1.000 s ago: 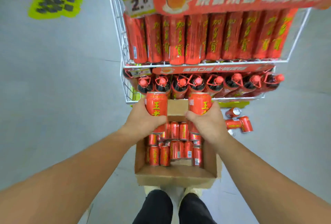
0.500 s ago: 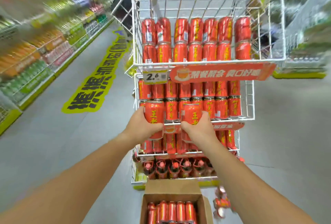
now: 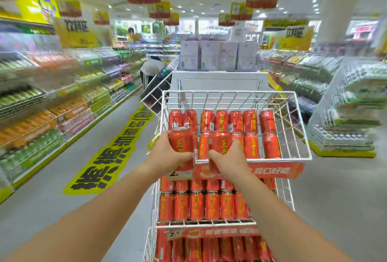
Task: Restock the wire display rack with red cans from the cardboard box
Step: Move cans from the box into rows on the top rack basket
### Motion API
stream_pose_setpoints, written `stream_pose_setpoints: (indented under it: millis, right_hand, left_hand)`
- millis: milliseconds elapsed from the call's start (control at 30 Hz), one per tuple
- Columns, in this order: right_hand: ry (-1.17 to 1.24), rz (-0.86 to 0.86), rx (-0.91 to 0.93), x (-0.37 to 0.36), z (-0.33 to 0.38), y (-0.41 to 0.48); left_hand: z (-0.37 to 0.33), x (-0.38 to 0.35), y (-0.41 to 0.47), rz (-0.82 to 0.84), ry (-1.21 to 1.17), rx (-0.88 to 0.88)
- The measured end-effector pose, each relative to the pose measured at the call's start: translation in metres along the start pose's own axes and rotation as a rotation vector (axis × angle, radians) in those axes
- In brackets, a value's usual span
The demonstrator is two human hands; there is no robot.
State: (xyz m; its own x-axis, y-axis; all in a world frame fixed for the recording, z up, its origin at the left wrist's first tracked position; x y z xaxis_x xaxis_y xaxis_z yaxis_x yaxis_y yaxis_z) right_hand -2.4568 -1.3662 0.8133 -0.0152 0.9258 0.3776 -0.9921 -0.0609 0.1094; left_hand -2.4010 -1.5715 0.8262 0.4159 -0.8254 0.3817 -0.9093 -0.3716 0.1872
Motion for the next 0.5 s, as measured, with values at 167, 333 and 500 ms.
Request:
stream_pose_setpoints:
  millis: [167, 333, 500]
  right_hand:
    - [0.027, 0.107, -0.054, -0.003, -0.009, 0.068]
    - [0.005, 0.251, -0.126, -0.025, -0.034, 0.123]
    - [0.034, 0.332, -0.224, -0.064, -0.061, 0.146]
  left_hand:
    - [0.001, -0.009, 0.047, -0.100, 0.112, 0.067]
    - [0.018, -0.024, 0.093, -0.119, 0.168, 0.151]
    - [0.044, -0.037, 0.120, -0.110, 0.307, 0.219]
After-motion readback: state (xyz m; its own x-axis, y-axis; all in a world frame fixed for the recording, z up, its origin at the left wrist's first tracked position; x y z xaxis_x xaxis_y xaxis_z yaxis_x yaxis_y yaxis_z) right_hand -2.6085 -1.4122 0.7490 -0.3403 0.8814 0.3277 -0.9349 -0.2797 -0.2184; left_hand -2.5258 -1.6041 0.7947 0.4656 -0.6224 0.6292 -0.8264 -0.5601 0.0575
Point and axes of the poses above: each hand's wrist, its own y-axis towards the middle knuckle, its own x-axis out of the back of the hand, z = x × y, the point moved 8 cm from there along y, towards the middle knuckle, and after that the axes turned 2 degrees about -z, right-handed, at the moved point
